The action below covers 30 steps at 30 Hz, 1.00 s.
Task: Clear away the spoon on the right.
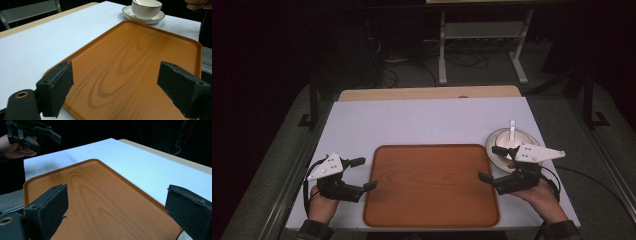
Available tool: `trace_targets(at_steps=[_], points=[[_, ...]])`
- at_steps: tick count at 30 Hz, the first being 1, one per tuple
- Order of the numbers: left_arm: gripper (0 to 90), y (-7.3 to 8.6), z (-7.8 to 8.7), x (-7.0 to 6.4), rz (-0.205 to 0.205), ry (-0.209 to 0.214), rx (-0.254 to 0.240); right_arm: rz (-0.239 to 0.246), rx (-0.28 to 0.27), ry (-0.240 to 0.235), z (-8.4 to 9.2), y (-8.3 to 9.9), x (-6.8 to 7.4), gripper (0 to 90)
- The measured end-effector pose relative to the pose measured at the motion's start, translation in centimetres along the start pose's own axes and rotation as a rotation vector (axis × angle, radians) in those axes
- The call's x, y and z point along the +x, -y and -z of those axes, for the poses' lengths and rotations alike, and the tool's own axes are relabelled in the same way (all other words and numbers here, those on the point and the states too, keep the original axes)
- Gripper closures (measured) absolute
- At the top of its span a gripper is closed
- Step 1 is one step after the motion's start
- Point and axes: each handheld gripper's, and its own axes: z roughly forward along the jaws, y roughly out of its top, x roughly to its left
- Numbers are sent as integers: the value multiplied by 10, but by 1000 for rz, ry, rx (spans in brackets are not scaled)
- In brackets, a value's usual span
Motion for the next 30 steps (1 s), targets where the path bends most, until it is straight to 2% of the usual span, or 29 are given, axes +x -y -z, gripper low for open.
trace_targets(at_steps=[8,20,30], points=[[127,1,0,1,4,5,1,4,1,4,0,-2,-2,41],[127,1,-1,1,8,8,0,-3,14,49,-2,-9,-16,50],[127,1,0,2,7,1,3,-9,23,55,-3,-14,-23,53]])
